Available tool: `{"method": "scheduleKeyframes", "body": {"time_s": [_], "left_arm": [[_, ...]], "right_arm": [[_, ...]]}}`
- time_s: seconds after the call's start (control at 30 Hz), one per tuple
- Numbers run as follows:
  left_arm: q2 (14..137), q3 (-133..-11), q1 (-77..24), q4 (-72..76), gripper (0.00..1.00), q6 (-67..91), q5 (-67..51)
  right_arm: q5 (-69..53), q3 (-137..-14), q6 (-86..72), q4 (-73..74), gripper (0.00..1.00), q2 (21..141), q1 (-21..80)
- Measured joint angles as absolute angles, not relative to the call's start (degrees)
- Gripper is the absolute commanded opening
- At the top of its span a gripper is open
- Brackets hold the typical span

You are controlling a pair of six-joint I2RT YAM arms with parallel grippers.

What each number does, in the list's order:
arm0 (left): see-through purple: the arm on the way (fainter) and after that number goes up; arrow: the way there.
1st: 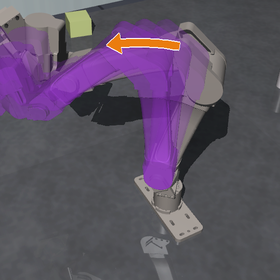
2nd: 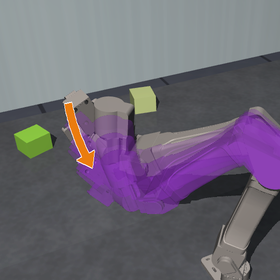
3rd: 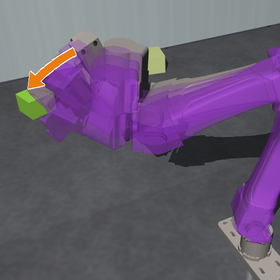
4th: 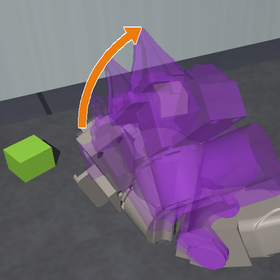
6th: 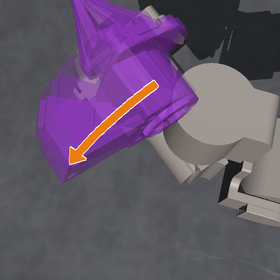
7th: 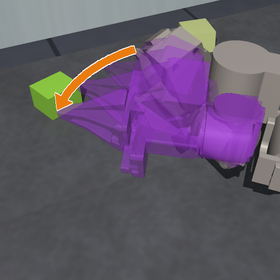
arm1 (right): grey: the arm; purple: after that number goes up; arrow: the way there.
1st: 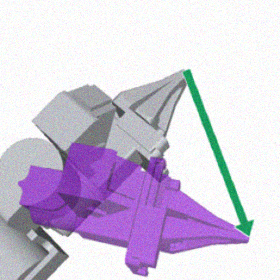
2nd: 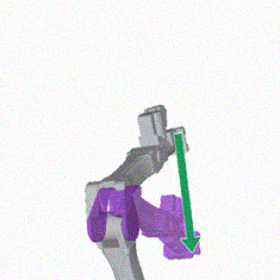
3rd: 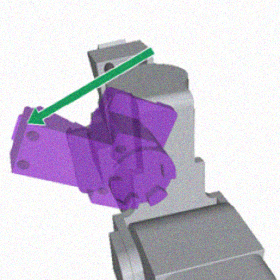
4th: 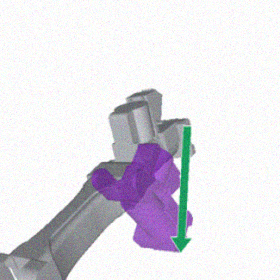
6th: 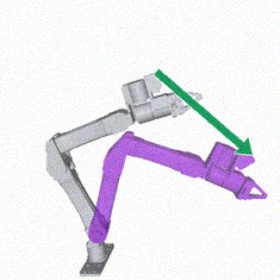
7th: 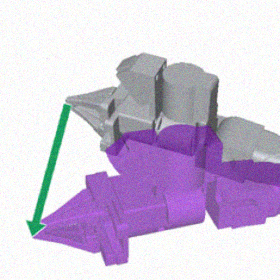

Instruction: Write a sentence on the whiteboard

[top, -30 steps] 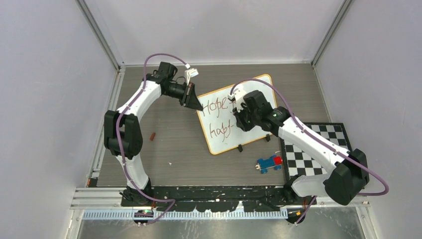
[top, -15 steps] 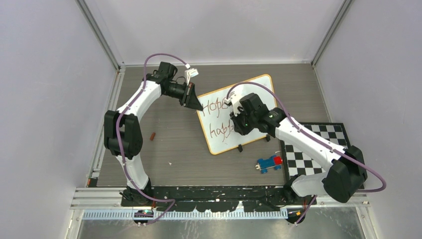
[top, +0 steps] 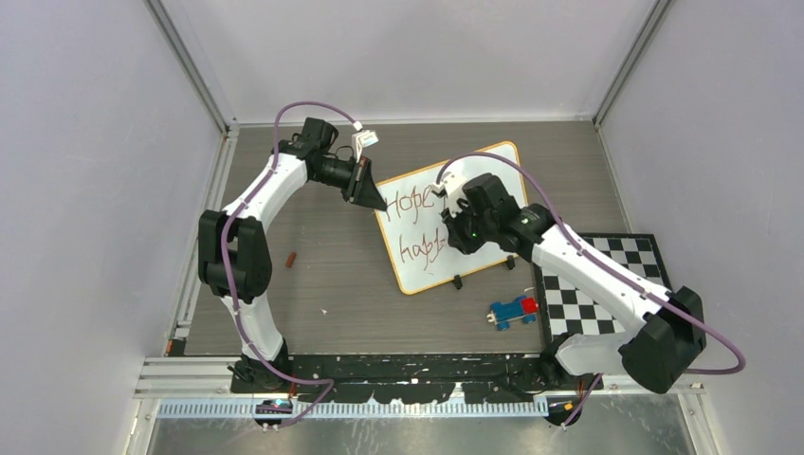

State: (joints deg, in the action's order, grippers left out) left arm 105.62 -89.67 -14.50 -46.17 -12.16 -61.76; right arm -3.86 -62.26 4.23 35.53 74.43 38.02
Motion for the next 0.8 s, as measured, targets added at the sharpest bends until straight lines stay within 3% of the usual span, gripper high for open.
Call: {"method": "scheduleKeyframes", "body": {"time_s": [0.8], "left_arm": [[105.6, -89.7, -14.5, -46.2, 0.0, -12.2, -61.7]], "right_arm": [[-1.3, -62.6, 5.9, 34.5, 0.0, 74.5, 35.1]]}}
